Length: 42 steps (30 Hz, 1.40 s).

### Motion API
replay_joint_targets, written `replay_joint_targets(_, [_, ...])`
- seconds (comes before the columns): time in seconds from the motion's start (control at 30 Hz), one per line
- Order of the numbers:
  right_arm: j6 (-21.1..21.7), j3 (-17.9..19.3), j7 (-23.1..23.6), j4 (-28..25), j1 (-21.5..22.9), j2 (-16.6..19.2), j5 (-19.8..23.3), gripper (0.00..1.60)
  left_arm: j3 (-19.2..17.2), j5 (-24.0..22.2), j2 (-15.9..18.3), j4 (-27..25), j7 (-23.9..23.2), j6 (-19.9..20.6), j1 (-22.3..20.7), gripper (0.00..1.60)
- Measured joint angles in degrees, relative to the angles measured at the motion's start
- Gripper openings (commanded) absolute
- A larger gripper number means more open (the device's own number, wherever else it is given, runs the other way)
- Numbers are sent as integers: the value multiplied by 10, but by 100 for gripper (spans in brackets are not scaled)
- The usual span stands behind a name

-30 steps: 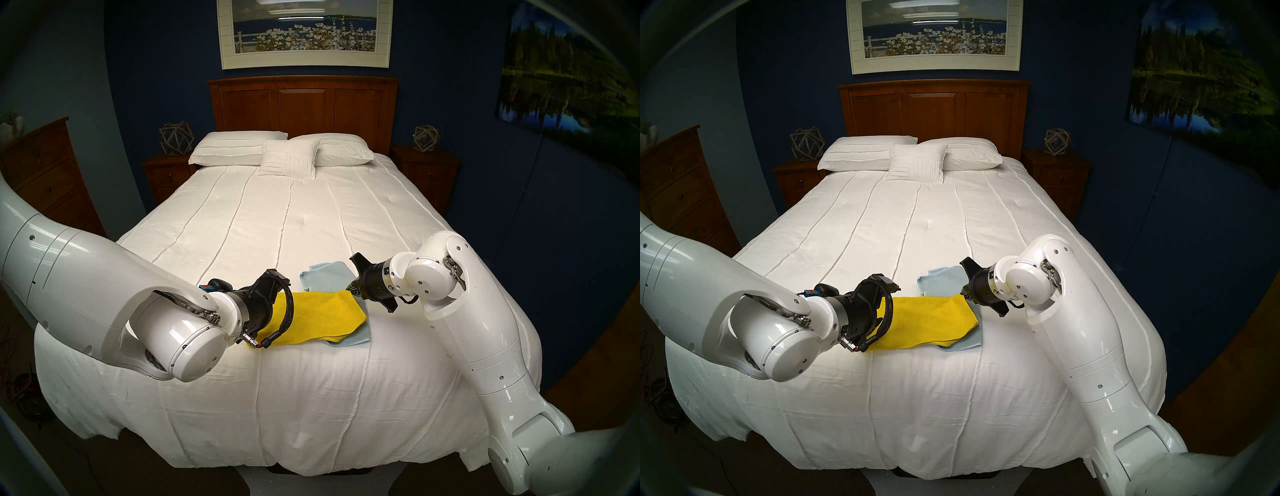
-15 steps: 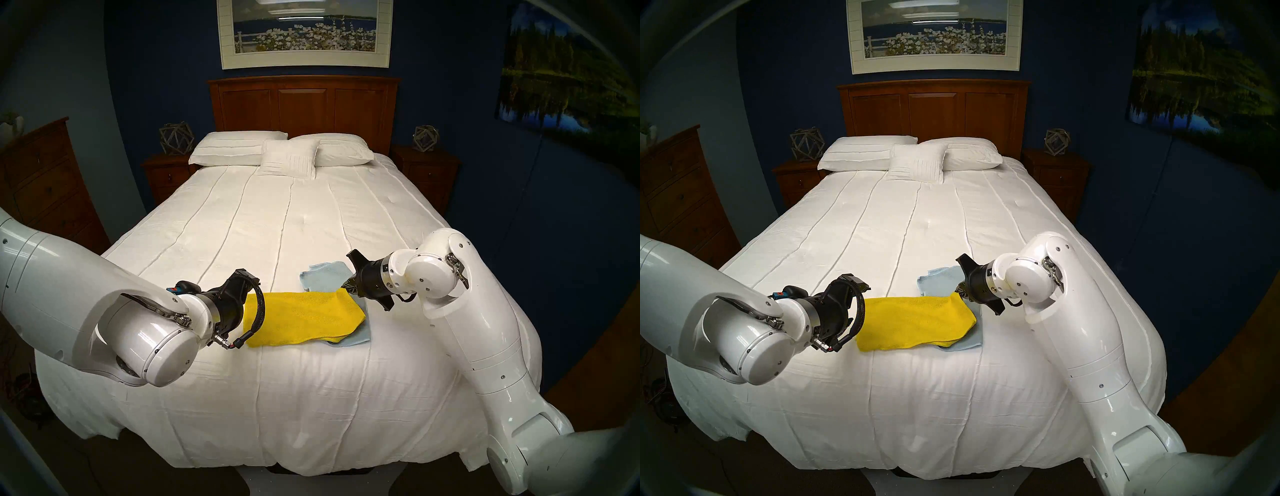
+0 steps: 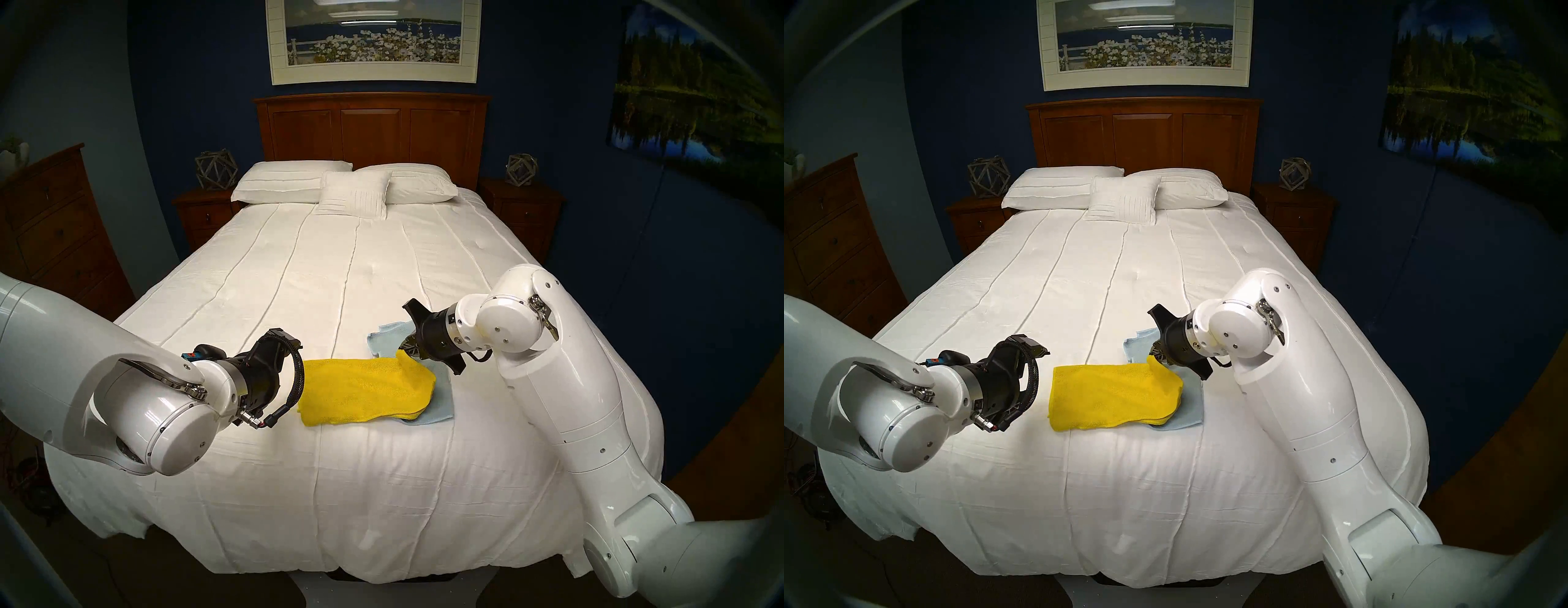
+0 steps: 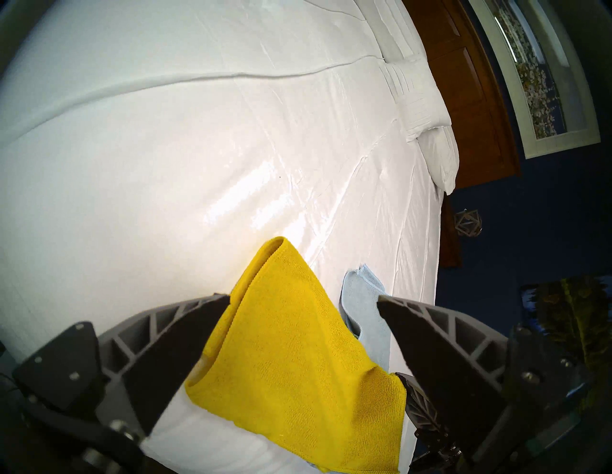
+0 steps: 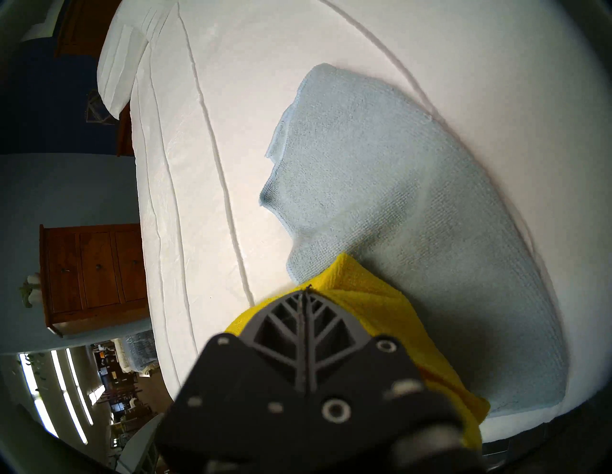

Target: Fold the hand towels twice and stack them up

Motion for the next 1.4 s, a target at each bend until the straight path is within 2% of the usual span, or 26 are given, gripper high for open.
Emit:
replay_joint_targets(0.37, [-8,-28,-10,53,37,-33,1,0,30,0,-6,-5,-8,22,-33,160])
replay_joint_targets(0.97, [-16,-73,12,129,83,-88,-1,0,55,0,-20,-8,-21,48,-66,160])
replay_joint_targets(1.4, [-18,-99,38,188,107,-126,-14,0,95,1,-22,-14,-31,48,-87,160])
